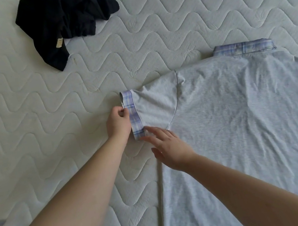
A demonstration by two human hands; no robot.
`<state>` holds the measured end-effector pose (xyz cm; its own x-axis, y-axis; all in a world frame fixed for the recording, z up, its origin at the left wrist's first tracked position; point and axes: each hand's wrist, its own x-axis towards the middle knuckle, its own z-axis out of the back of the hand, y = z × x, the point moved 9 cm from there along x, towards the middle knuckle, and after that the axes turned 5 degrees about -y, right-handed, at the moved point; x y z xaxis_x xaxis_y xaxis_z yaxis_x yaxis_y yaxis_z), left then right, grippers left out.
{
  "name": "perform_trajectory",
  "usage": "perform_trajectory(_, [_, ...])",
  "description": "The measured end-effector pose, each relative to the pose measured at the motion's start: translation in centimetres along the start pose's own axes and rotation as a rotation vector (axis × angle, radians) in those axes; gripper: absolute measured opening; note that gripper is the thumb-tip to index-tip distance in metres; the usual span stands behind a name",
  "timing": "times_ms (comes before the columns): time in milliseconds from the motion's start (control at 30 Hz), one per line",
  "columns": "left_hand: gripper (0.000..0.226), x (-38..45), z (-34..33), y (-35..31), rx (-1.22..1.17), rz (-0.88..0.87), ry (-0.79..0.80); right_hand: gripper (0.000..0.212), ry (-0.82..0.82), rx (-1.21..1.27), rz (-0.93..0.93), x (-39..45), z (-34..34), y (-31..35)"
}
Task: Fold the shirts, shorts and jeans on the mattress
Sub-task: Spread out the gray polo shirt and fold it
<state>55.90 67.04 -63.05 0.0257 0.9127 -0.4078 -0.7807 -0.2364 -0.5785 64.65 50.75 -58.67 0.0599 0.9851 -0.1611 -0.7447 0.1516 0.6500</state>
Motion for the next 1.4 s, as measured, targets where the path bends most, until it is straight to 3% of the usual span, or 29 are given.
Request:
perform_trajectory(100, [0.013, -0.3, 0.9, 1.6, 0.088, 0.074, -0.064, 0.046, -0.117, 0.078, -0.114, 0.1, 1.4, -2.0])
perform_trajectory(167, [0.014, -0.8, 1.7, 0.6, 0.122, 0.013, -0.153, 0.045, -0.198, 0.069, -0.194, 0.1, 2.8, -4.0])
perform_trajectory(333, [0.018, -3.2, 0.3, -8.7, 0.108, -0.543, -0.221, 0.056, -0.353, -0.036, -0.431, -0.2, 7.8, -10.9])
perform_trajectory(500, [0.057, -6.0, -9.0, -15.6, 0.429, -0.994, 0.041, 0.063, -0.359, -0.169, -0.586, -0.4, 12.1, -17.6])
perform_trajectory(633, [0.08, -5.8, -15.4, -17.6, 0.605, -1.068, 0.113, 0.064, -0.378, -0.249, -0.577, 0.5, 15.5, -21.1])
perform_trajectory(767, [0.071, -6.4, -18.8, -15.8, 0.772, -1.175, 0.065, 0.058, -0.365, -0.236, -0.551, 2.9, 17.6, -23.4])
perform_trajectory(833, [0.067, -6.3, -19.3, -14.7, 0.761, -1.178, 0.033, 0.052, -0.324, -0.236, -0.529, 4.0, 17.9, -24.3])
perform_trajectory(967, [0.064, -6.0, -19.6, -14.4, 0.723, -1.205, -0.017, 0.043, -0.455, -0.246, -0.489, 5.4, 20.7, -26.0])
perform_trajectory(1167, [0.064, -5.7, -19.5, -14.5, 0.69, -1.229, -0.021, 0.037, -0.344, -0.334, -0.615, 6.5, 23.6, -29.9])
perform_trajectory(1400, [0.061, -5.5, -19.2, -14.3, 0.665, -1.221, -0.061, 0.022, -0.501, -0.232, -0.657, 7.7, 25.8, -31.2])
